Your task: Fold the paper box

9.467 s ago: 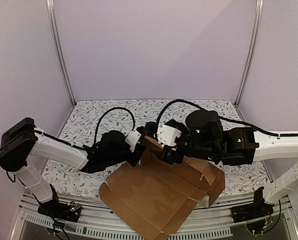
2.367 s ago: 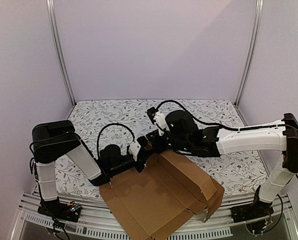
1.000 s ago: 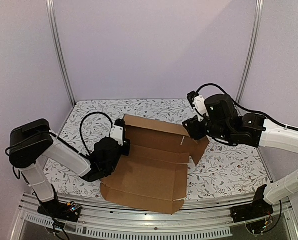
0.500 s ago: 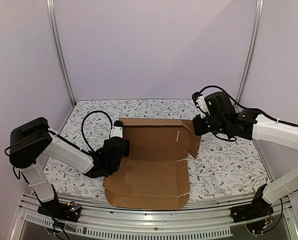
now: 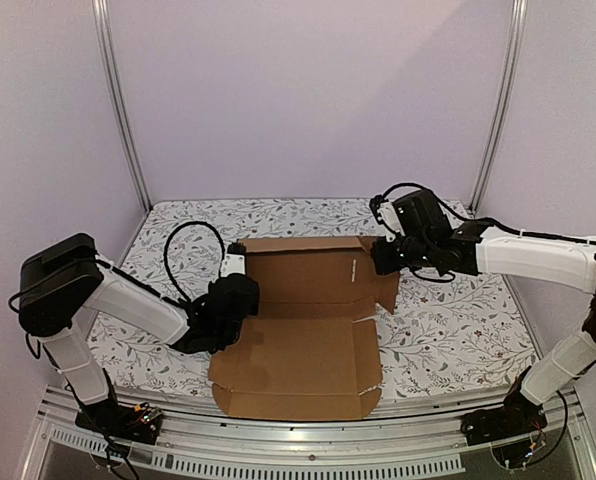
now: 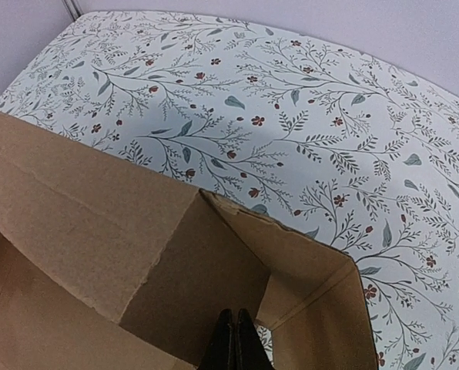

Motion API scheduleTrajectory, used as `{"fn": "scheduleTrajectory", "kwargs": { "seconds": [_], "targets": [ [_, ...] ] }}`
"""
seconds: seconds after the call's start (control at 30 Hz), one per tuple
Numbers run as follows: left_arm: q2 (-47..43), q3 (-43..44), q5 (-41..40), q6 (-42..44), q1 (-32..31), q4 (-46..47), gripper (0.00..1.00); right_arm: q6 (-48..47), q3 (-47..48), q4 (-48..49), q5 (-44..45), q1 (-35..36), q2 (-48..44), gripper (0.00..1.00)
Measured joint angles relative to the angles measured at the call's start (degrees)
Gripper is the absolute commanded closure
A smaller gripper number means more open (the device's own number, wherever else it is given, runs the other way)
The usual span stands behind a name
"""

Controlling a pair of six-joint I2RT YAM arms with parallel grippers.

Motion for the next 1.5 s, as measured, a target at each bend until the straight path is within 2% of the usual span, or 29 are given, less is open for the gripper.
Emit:
{"fn": "scheduleTrajectory", "kwargs": {
  "seconds": [0.27, 0.5, 0.77, 1.1, 1.5],
  "targets": [
    [0.0, 1.3, 0.2, -0.8, 0.0, -2.2, 1.0, 4.4, 0.0, 6.7, -8.1, 0.0, 3.8, 1.0],
    [0.0, 1.6, 0.0, -1.7, 0.0, -3.9, 1.0, 11.9, -3.5, 16.4, -10.8, -0.4, 4.1, 1.0],
    [0.0, 2.5, 0.4, -4.1, -0.2, -6.0, 1.0, 23.6, -10.8, 34.9, -11.5, -0.3, 5.7, 1.0],
    [-0.4, 2.7, 1.6, -8.7, -0.2, -7.3, 1.0, 33.7, -11.5, 52.1, -10.7, 1.9, 9.5, 1.0],
    [-3.0, 2.3, 4.3, -12.0, -0.1, -9.7, 1.0, 35.4, -11.9, 54.8, -11.0, 3.3, 10.8, 1.0]
  ]
}}
